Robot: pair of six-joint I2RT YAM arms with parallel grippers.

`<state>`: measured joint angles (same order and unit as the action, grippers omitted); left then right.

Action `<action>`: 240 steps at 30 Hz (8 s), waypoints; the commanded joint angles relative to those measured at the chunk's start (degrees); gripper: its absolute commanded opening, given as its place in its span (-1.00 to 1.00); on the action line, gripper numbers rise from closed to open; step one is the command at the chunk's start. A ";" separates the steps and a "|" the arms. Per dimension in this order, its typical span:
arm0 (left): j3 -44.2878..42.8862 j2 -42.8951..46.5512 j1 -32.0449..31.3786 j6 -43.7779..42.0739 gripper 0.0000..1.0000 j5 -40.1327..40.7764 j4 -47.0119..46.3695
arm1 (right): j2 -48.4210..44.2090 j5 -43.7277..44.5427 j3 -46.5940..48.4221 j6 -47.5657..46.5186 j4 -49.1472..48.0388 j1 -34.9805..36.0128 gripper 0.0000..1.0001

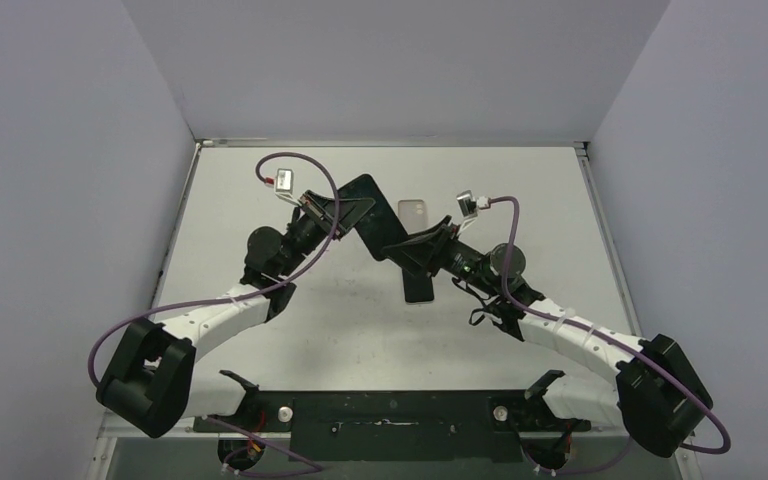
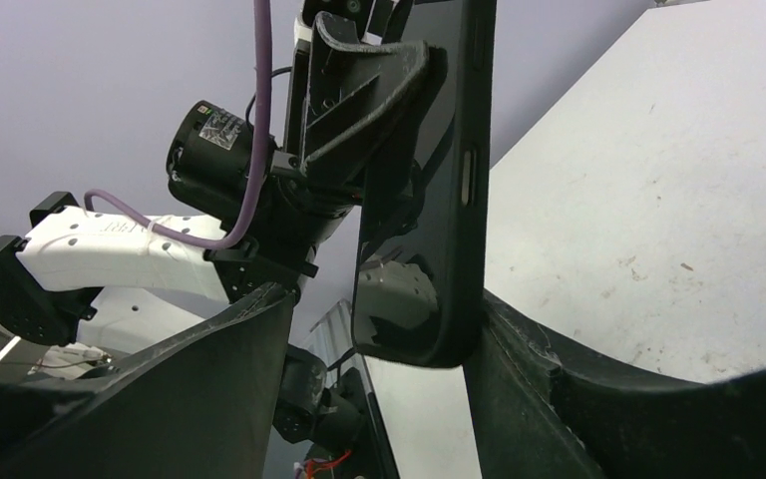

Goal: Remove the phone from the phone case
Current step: Remove the phone case from the phone.

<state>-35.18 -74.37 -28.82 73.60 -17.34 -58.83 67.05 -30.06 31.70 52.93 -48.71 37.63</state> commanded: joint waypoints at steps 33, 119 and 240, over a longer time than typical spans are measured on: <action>-0.51 7.11 -5.29 17.39 -1.00 18.08 14.01 | 4.23 -3.64 0.44 -11.03 -11.90 2.28 -0.86; -13.25 -2.81 11.06 2.69 -1.00 -34.99 4.78 | 13.03 -38.69 25.65 -61.58 39.60 -2.30 -1.00; 0.58 -6.69 -1.90 10.21 -1.00 4.34 -16.99 | 12.06 -10.05 14.84 7.97 10.01 -3.38 -0.20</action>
<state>-32.49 -80.79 -26.98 82.59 -10.24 -65.19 76.53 -38.28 43.72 59.68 -33.76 33.61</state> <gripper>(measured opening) 0.154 0.417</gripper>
